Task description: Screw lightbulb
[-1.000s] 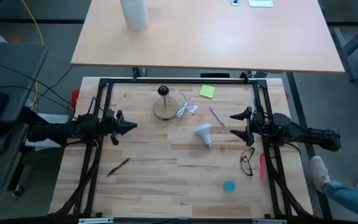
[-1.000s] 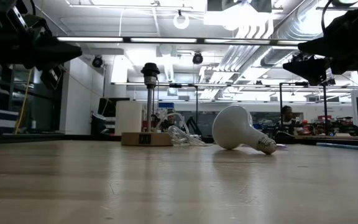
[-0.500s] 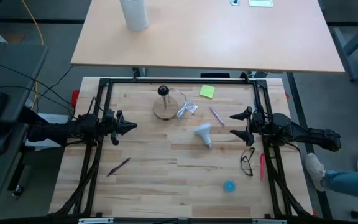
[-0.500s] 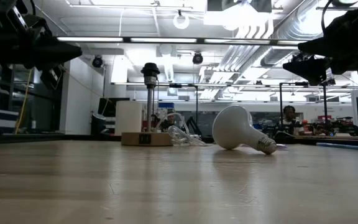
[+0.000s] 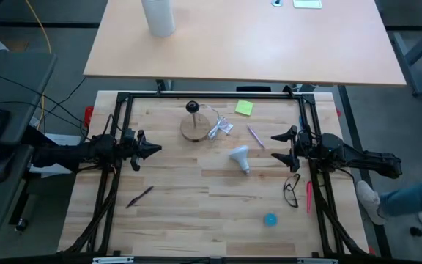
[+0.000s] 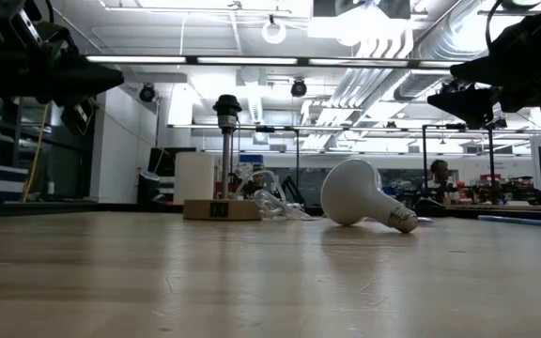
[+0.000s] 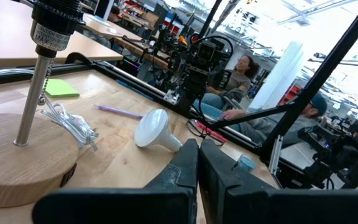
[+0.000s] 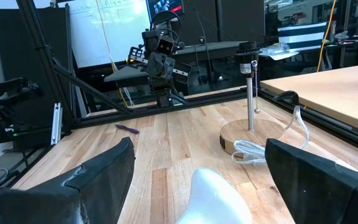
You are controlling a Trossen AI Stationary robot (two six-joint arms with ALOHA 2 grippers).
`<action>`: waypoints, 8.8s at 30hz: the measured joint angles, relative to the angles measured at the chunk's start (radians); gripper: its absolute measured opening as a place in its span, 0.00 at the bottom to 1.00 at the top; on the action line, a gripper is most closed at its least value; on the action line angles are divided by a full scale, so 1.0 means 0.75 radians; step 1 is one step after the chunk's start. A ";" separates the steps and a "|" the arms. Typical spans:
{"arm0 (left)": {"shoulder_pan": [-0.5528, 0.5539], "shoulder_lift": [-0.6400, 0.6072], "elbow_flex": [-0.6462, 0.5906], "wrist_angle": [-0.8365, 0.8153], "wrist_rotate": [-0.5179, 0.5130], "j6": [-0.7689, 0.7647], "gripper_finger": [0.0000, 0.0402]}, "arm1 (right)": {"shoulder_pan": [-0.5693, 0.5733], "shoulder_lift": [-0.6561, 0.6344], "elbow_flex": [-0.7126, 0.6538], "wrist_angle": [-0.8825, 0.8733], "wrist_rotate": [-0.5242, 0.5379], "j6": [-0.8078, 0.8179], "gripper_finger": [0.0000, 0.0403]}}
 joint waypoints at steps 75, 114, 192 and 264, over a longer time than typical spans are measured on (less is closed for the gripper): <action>0.001 1.336 0.978 -0.402 -0.326 -0.160 0.61 | 0.000 0.001 0.000 0.000 0.000 0.000 0.87; 0.473 2.451 0.730 1.048 -0.372 0.211 0.47 | 0.000 0.000 0.000 0.000 0.001 0.000 0.87; 0.375 1.804 1.515 -0.459 0.250 -0.429 0.06 | 0.005 0.948 0.348 1.153 0.391 0.848 0.87; 0.637 1.523 1.515 -0.541 0.342 -0.274 0.52 | 0.124 1.936 2.004 -0.968 0.404 -0.710 0.32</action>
